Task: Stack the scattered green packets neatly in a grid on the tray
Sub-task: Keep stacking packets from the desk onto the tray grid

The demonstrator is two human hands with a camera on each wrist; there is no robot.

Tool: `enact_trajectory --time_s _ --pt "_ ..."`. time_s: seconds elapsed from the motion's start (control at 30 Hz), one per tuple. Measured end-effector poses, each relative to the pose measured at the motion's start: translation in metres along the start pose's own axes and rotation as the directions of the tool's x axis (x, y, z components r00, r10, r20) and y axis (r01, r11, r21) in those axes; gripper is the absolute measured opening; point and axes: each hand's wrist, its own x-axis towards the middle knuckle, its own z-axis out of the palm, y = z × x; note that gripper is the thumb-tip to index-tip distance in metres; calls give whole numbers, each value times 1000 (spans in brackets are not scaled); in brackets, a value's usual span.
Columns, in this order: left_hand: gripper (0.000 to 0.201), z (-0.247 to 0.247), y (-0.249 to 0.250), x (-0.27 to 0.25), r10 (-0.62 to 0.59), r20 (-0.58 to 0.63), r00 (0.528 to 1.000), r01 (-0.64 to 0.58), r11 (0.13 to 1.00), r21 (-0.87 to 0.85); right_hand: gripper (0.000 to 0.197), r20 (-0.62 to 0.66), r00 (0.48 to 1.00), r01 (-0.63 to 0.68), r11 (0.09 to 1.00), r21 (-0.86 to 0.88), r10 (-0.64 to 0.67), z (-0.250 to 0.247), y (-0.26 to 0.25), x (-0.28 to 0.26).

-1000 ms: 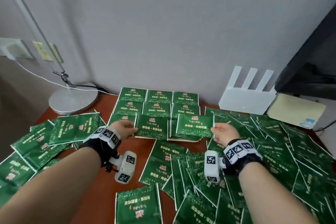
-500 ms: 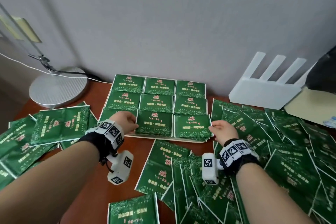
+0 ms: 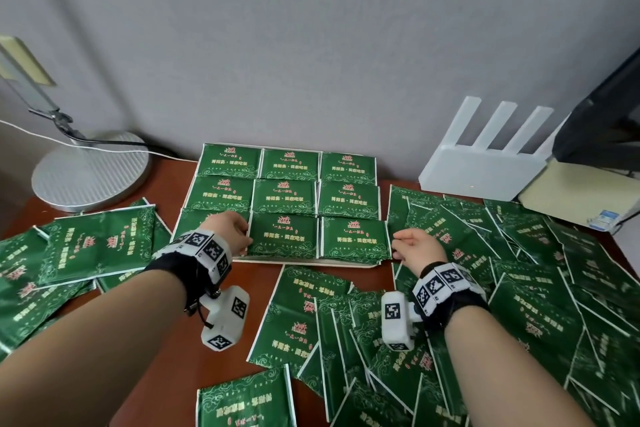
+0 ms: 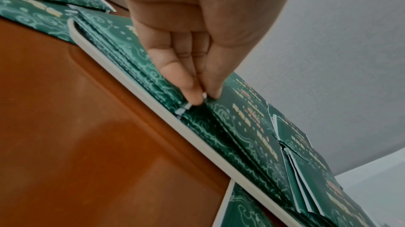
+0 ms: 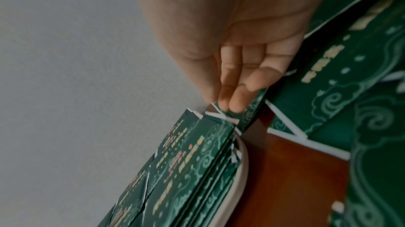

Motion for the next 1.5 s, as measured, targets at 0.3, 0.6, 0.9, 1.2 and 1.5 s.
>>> enact_trajectory --time_s 0.3,0.6,0.9,1.2,1.5 --pt "34 -10 -5 -46 181 -50 982 -172 975 139 22 145 985 137 945 -296 -98 -39 -5 -57" --pt "17 20 -50 -144 314 209 926 -366 881 300 22 390 914 312 800 -512 -107 -29 15 -151" --pt "68 93 -103 -206 354 401 845 -528 672 520 64 517 846 486 588 -647 -132 32 62 -202" --pt "55 88 -146 -219 340 306 889 -457 652 604 36 503 830 530 623 -575 -241 68 55 -210" --pt "77 47 -159 -193 141 56 988 -151 879 451 39 234 866 499 732 -465 -442 87 10 -212"
